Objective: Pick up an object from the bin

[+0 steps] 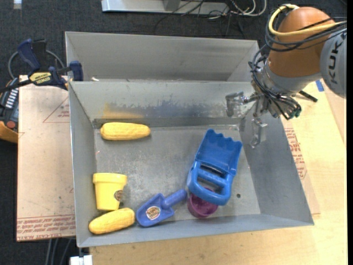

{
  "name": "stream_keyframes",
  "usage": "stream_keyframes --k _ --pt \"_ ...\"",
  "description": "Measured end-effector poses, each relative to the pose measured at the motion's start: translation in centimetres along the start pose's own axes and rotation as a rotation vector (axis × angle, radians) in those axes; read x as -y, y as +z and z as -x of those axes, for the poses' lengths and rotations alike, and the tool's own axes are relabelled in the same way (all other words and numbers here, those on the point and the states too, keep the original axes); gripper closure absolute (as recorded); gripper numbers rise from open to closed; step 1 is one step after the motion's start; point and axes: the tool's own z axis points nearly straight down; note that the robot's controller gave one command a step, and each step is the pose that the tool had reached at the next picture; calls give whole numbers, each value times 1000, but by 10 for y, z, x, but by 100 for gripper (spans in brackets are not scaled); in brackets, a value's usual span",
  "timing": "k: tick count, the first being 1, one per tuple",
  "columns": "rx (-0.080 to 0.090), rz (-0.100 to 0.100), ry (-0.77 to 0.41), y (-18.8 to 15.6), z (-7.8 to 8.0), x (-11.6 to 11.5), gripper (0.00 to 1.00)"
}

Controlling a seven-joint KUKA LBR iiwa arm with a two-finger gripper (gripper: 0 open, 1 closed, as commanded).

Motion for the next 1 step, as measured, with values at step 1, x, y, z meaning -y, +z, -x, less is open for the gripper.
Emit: stream_keyframes --k 1 --pt "4 -2 -145 -91 16 -23 0"
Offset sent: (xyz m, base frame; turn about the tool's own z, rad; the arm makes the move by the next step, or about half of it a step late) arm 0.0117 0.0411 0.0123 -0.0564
